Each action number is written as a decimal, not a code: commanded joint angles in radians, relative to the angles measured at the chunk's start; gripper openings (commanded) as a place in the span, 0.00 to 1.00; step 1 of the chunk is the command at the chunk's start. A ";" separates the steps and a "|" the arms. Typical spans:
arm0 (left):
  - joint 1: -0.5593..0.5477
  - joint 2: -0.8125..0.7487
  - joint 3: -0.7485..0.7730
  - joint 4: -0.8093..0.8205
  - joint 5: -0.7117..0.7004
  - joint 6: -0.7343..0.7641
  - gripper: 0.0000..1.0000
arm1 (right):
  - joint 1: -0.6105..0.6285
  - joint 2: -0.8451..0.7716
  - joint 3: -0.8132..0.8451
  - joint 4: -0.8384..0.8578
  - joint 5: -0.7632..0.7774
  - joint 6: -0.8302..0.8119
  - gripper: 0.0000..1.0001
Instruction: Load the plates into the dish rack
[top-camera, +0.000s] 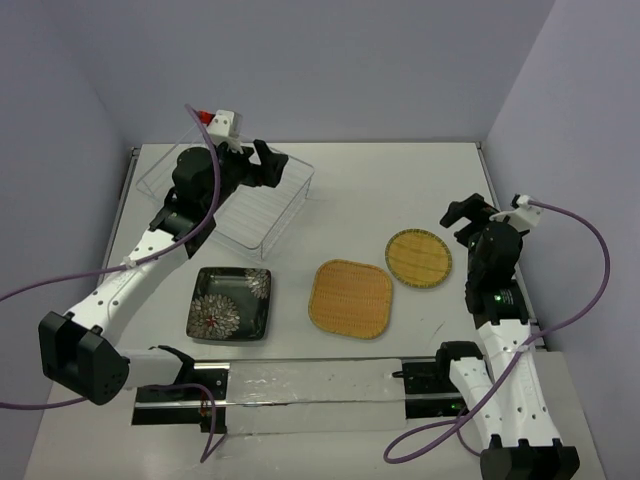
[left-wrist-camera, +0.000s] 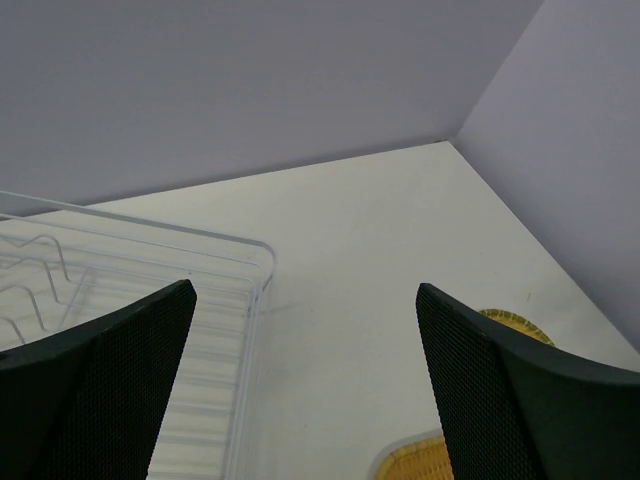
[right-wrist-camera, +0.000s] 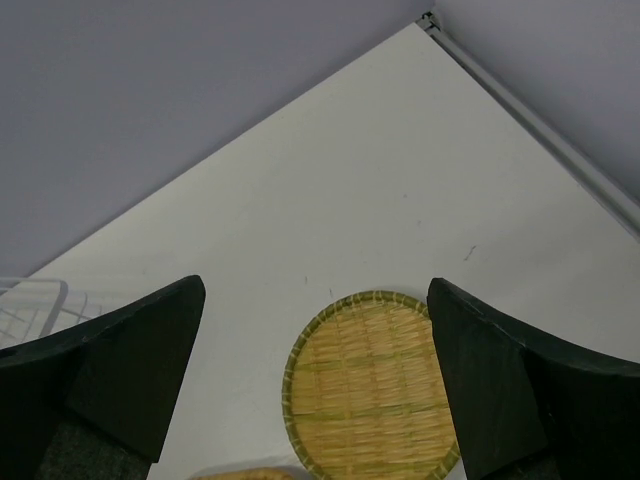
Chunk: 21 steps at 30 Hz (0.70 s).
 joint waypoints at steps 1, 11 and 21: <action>0.002 0.002 -0.007 0.057 -0.012 0.000 0.99 | -0.001 0.022 -0.015 0.020 -0.046 -0.005 1.00; 0.002 0.124 0.059 0.032 0.064 0.007 0.99 | -0.075 0.237 -0.054 -0.052 -0.250 0.160 1.00; 0.002 0.209 0.127 -0.003 0.095 0.018 0.99 | -0.268 0.350 -0.163 -0.105 -0.391 0.243 0.94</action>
